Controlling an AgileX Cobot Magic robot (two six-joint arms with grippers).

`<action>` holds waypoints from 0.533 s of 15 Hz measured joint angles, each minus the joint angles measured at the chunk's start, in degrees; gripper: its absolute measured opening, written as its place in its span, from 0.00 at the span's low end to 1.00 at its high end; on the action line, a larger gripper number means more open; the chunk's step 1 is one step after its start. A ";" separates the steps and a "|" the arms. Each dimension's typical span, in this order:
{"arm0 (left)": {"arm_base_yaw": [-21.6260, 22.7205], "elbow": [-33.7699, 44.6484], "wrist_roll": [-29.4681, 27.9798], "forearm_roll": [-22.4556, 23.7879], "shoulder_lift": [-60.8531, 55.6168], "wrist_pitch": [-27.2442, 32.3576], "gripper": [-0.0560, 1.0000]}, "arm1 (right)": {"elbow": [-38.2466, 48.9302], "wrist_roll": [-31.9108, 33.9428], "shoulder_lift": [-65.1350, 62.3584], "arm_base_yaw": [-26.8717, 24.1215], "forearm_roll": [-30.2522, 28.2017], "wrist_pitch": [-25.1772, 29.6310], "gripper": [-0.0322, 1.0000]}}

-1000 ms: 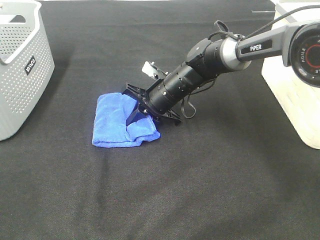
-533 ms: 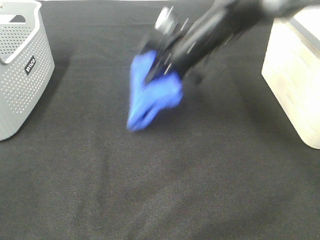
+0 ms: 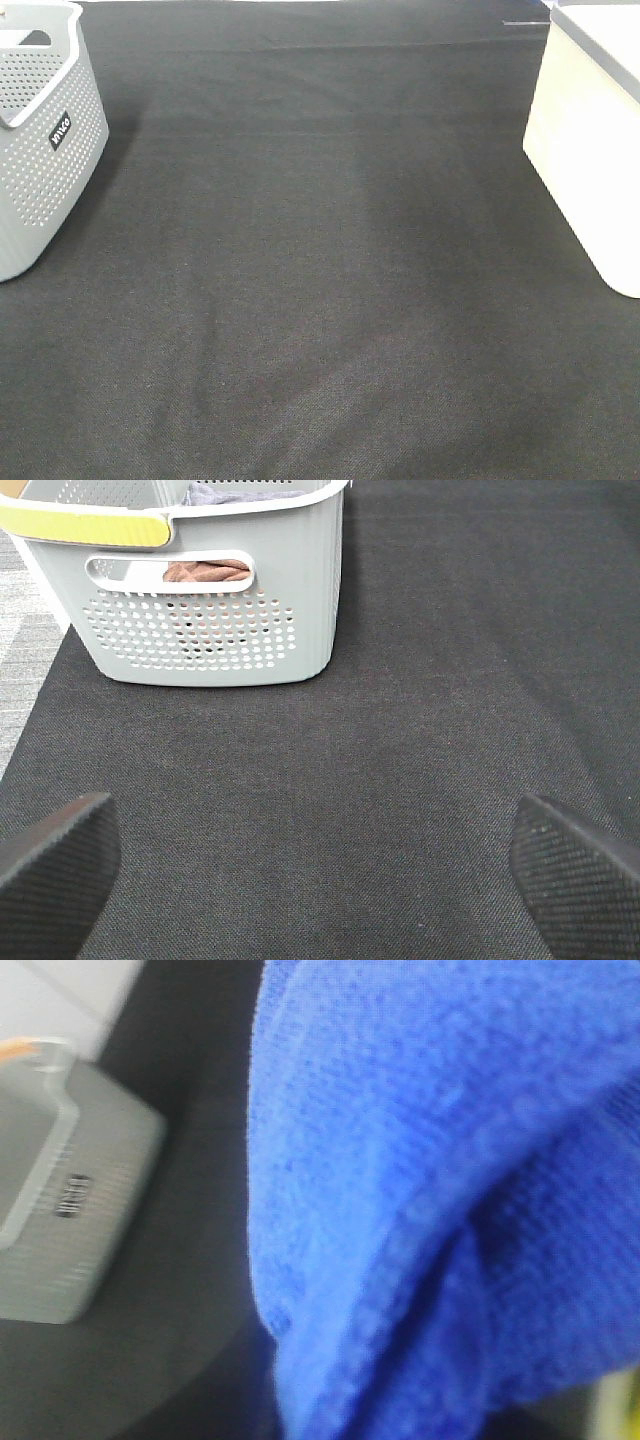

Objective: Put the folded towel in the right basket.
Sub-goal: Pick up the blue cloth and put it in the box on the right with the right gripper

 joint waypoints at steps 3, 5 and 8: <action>0.00 0.00 0.00 0.00 0.00 0.00 0.99 | 0.00 4.01 1.83 -5.27 -16.27 0.86 0.22; 0.00 0.00 0.00 0.00 0.00 0.00 0.99 | 0.00 7.39 3.09 -5.56 -22.17 -2.29 0.22; 0.00 0.00 0.00 0.00 0.00 0.00 0.99 | 0.00 8.02 4.98 -5.56 -24.12 -4.41 0.22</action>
